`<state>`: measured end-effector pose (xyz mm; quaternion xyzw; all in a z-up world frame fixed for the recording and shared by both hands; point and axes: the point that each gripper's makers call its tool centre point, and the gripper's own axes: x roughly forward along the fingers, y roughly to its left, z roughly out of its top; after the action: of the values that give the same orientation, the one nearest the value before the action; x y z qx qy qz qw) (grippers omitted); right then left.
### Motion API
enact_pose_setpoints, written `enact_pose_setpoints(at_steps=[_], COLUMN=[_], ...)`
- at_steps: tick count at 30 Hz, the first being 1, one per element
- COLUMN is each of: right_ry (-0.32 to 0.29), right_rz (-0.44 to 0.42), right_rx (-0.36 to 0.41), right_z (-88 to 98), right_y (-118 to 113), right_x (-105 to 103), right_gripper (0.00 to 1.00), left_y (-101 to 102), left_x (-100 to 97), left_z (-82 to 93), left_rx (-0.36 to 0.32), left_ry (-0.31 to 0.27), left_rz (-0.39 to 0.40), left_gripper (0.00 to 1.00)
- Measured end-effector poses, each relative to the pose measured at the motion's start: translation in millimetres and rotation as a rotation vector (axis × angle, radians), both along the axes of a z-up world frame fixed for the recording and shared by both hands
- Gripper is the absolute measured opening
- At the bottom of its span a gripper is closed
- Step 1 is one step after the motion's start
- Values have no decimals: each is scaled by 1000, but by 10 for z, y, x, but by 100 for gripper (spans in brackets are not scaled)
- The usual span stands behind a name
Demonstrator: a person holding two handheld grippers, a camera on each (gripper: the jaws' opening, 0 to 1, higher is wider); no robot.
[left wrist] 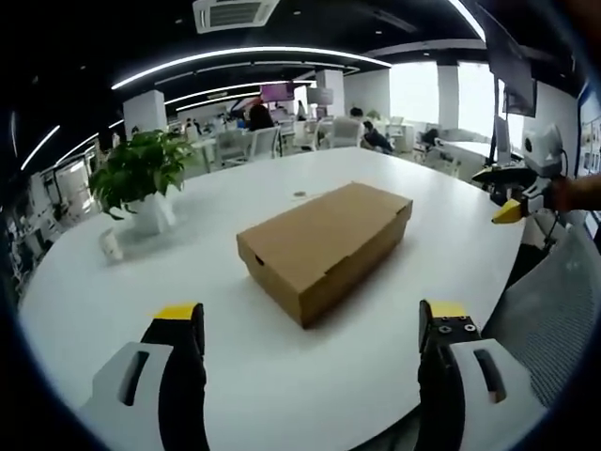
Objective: Operate the shoe box by opening the lid, removing the specified soft item, and placing it in the target area until the item is outside and the box remains undamaged.
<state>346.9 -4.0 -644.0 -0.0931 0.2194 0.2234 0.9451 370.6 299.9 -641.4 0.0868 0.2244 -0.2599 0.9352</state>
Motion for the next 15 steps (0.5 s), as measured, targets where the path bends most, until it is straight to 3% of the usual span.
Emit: enact_pose_setpoints(at_steps=[15], right_ry=[-15], right_rz=[41], right_rx=[-19], right_z=[-76], right_y=[28], right_x=[237], right_gripper=[91], left_y=[-119], left_x=[184], left_z=[-40], left_rx=[-22], left_ry=[-2], left_rz=[3], left_gripper=[91])
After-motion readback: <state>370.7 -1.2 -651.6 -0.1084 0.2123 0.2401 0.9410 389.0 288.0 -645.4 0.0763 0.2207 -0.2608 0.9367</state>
